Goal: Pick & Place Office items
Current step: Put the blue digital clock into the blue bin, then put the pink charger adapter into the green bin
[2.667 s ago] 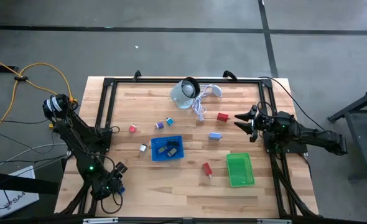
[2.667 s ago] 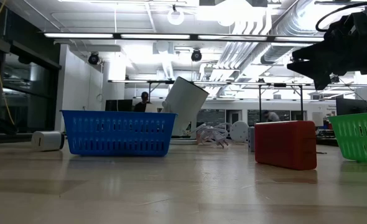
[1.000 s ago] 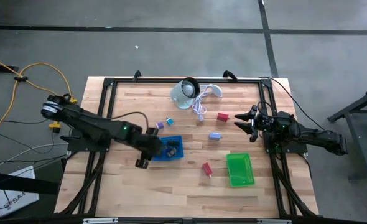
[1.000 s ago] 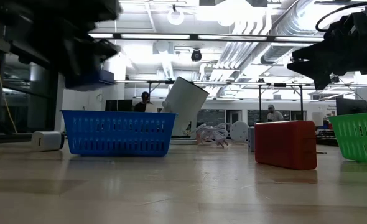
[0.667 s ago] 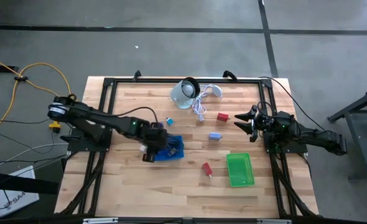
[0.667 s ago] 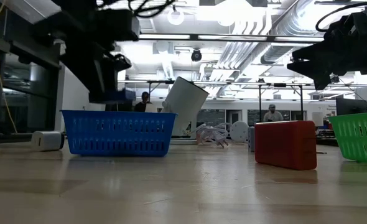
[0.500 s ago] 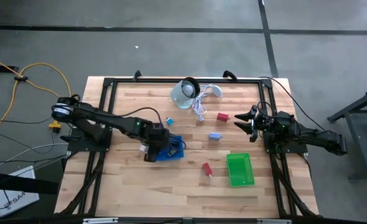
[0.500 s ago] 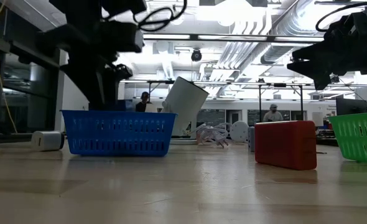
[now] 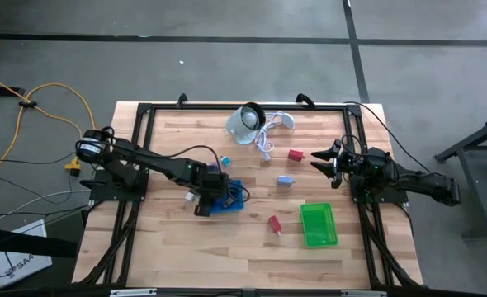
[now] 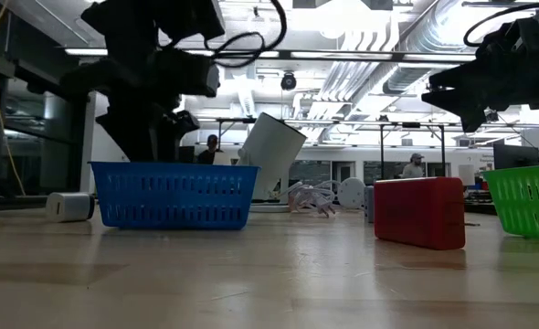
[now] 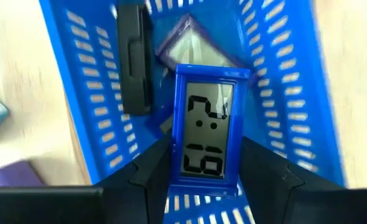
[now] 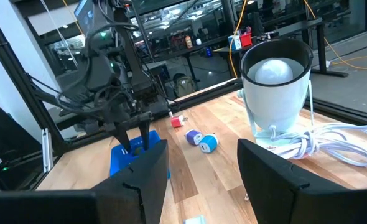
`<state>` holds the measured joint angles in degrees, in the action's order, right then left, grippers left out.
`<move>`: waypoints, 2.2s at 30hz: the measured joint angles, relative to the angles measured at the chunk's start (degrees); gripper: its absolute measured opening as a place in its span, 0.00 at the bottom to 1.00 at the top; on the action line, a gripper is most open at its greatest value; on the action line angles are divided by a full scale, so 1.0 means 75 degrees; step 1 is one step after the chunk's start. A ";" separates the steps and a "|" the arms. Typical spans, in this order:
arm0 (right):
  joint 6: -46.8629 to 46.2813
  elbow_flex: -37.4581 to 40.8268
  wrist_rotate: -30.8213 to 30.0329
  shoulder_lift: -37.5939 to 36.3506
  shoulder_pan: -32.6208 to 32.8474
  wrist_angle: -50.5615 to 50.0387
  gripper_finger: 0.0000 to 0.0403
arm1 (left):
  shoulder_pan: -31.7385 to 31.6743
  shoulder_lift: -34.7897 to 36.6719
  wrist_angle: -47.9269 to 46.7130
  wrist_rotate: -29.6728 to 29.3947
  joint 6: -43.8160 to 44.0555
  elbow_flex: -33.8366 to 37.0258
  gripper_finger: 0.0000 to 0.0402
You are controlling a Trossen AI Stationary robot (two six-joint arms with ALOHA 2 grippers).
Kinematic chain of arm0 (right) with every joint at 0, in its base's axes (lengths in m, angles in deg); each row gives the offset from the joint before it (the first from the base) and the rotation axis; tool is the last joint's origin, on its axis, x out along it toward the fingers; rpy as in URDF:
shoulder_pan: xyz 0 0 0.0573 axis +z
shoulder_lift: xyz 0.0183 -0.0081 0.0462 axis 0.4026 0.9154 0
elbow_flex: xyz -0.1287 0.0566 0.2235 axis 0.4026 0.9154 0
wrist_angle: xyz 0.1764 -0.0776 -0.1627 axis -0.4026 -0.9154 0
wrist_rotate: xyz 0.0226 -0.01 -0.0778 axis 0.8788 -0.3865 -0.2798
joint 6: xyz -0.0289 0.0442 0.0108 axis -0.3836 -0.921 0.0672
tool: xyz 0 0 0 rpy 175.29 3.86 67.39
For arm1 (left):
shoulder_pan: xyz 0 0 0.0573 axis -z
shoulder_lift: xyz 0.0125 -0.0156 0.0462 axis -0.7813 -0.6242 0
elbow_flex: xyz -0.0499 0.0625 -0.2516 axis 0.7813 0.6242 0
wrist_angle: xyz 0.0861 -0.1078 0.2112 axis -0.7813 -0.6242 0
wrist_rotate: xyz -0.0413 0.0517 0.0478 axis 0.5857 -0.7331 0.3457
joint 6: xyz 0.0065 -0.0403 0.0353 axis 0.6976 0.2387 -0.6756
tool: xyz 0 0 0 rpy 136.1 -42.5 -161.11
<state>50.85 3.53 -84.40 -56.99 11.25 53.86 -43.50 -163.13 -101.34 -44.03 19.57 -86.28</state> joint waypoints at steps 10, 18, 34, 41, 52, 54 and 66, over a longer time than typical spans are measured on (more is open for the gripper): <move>0.0001 -0.0001 -0.0003 0.0036 0.0000 -0.0005 0.44 | -0.0073 -0.0028 -0.0025 0.0095 0.0192 0.0000 0.40; 0.0001 0.0000 0.0000 0.0036 0.0000 -0.0005 0.44 | -0.0073 -0.0028 -0.0011 0.0085 0.0158 0.0000 0.45; 0.0001 0.0002 0.0003 0.0036 0.0000 -0.0005 0.44 | -0.0073 -0.0028 -0.0008 0.0071 0.0151 0.0003 0.50; 0.0001 -0.0001 0.0003 0.0036 0.0000 -0.0005 0.44 | -0.0073 -0.0009 0.0091 0.0047 0.0147 0.0003 0.50; 0.0000 -0.0001 0.0000 0.0034 0.0000 0.0003 0.44 | 0.0055 0.0441 0.0097 0.0050 -0.0288 -0.0226 0.50; 0.0001 0.0002 0.0004 0.0036 0.0000 0.0008 0.44 | 0.0058 0.0570 0.0015 0.0050 -0.0352 -0.0228 0.50; 0.0001 0.0001 0.0009 0.0036 0.0000 0.0021 0.44 | 0.0361 0.1721 -0.0577 -0.0161 -0.0411 -0.0228 0.50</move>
<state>50.85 3.54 -84.33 -56.73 11.25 54.02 -40.79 -150.22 -105.67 -45.24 16.49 -87.99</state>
